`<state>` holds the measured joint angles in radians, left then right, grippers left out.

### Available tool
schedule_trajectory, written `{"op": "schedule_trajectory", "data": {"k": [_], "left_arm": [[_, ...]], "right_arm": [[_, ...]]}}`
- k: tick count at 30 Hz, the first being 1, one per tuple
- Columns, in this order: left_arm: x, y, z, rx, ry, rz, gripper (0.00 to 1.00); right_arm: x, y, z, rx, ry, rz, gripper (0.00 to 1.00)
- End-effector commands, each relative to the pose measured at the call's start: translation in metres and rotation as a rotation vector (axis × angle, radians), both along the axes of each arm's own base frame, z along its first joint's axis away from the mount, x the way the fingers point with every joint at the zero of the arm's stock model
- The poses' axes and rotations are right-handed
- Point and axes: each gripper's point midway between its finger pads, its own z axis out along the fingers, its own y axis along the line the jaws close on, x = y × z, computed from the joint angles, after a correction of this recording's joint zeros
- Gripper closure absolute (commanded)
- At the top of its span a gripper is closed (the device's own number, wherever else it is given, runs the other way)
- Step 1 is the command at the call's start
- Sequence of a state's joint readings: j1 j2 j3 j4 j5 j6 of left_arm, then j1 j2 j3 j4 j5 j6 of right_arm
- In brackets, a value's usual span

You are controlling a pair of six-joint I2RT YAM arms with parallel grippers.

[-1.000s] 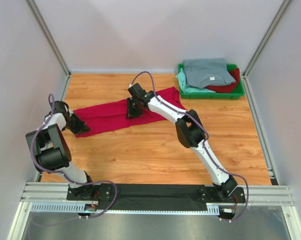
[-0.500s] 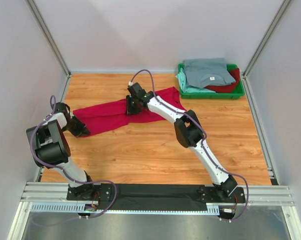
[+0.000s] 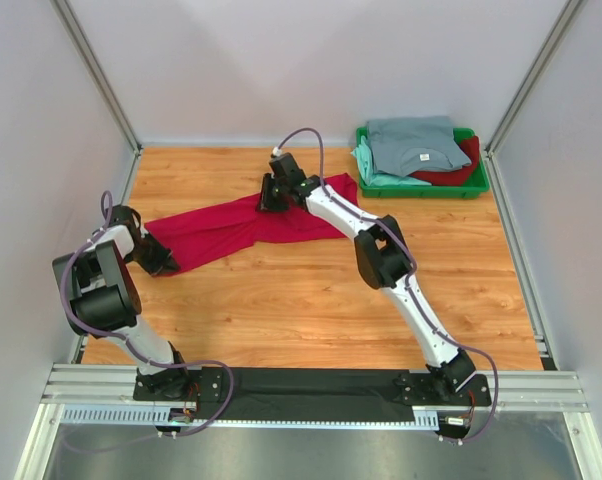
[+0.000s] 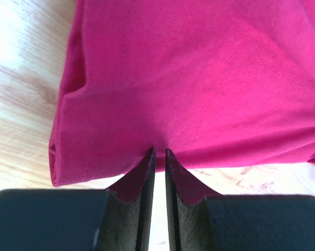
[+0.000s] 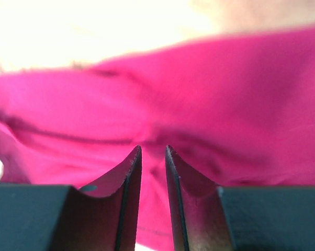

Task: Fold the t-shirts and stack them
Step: Fold the tshirt

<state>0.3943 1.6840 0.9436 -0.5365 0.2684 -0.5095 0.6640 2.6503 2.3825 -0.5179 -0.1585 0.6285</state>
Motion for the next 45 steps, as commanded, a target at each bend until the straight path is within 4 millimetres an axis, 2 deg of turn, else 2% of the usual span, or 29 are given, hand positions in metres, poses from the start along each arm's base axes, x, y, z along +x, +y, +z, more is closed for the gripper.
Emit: {"op": "schedule_trajectory", "data": {"k": [1,4,5,7,10,11,13,17,18,19,20,21,22,23,24,25,28,34,37,39,41,42,44,45], "left_arm": [[-0.022,0.01,-0.006,0.059,0.076,-0.018,0.8],[-0.022,0.006,-0.004,0.047,0.065,-0.032,0.8],[-0.021,0.006,-0.002,0.042,0.057,-0.038,0.8],[-0.016,0.002,0.007,0.034,0.012,-0.064,0.81],[-0.009,-0.001,0.029,0.039,-0.072,-0.097,0.79],[-0.008,-0.003,0.035,0.04,-0.092,-0.104,0.76],[-0.004,-0.006,0.053,0.043,-0.159,-0.11,0.75],[0.014,-0.012,0.073,0.033,-0.257,-0.117,0.72],[0.017,-0.014,0.067,0.017,-0.24,-0.123,0.72],[0.024,-0.012,0.069,0.015,-0.242,-0.122,0.72],[0.025,-0.012,0.065,-0.001,-0.218,-0.124,0.72],[0.025,-0.012,0.05,-0.026,-0.164,-0.131,0.73],[0.033,-0.008,0.051,-0.02,-0.153,-0.136,0.73],[0.029,-0.008,0.044,-0.031,-0.105,-0.141,0.73],[0.025,-0.005,0.029,-0.028,-0.048,-0.163,0.74],[0.027,0.0,0.03,-0.011,-0.03,-0.171,0.74],[0.013,0.008,0.016,0.025,0.052,-0.204,0.75],[-0.019,-0.002,-0.004,-0.018,0.141,-0.18,0.75],[-0.031,-0.004,-0.008,-0.017,0.164,-0.165,0.74],[-0.041,-0.004,-0.008,-0.007,0.175,-0.163,0.74],[-0.05,-0.004,-0.006,0.002,0.191,-0.162,0.74],[-0.052,0.0,0.0,0.028,0.179,-0.149,0.74],[-0.063,0.0,0.003,0.045,0.184,-0.127,0.73],[-0.064,0.002,0.011,0.076,0.158,-0.119,0.73]], "right_arm": [[0.04,-0.005,0.02,0.101,-0.071,-0.086,0.73],[0.056,-0.006,0.031,0.15,-0.095,-0.101,0.72],[0.061,-0.004,0.04,0.176,-0.11,-0.091,0.72],[0.063,-0.004,0.051,0.191,-0.12,-0.08,0.72],[0.05,-0.013,0.068,0.164,-0.107,-0.067,0.72],[0.039,-0.02,0.073,0.147,-0.081,-0.067,0.72],[0.026,-0.023,0.078,0.138,-0.062,-0.044,0.71],[-0.007,-0.038,0.081,0.042,-0.045,0.013,0.7],[-0.016,-0.038,0.081,0.019,-0.045,0.032,0.69],[-0.02,-0.039,0.078,-0.001,-0.049,0.054,0.69],[-0.027,-0.041,0.073,-0.025,-0.03,0.067,0.69],[-0.031,-0.041,0.067,-0.036,-0.013,0.077,0.7],[-0.034,-0.041,0.059,-0.051,0.007,0.082,0.7],[-0.04,-0.045,0.048,-0.076,0.049,0.086,0.7],[-0.041,-0.046,0.045,-0.085,0.062,0.087,0.7],[-0.044,-0.049,0.033,-0.103,0.09,0.088,0.71],[-0.055,-0.054,0.011,-0.135,0.144,0.101,0.71],[-0.065,-0.077,-0.023,-0.241,0.204,0.087,0.72],[-0.077,-0.109,-0.04,-0.373,0.244,0.062,0.71],[-0.091,-0.129,-0.043,-0.433,0.259,0.058,0.71],[-0.095,-0.139,-0.042,-0.456,0.24,0.061,0.71],[-0.102,-0.146,-0.036,-0.461,0.238,0.063,0.71],[-0.104,-0.146,-0.024,-0.448,0.209,0.078,0.71],[-0.105,-0.143,-0.01,-0.434,0.179,0.083,0.71]]}}
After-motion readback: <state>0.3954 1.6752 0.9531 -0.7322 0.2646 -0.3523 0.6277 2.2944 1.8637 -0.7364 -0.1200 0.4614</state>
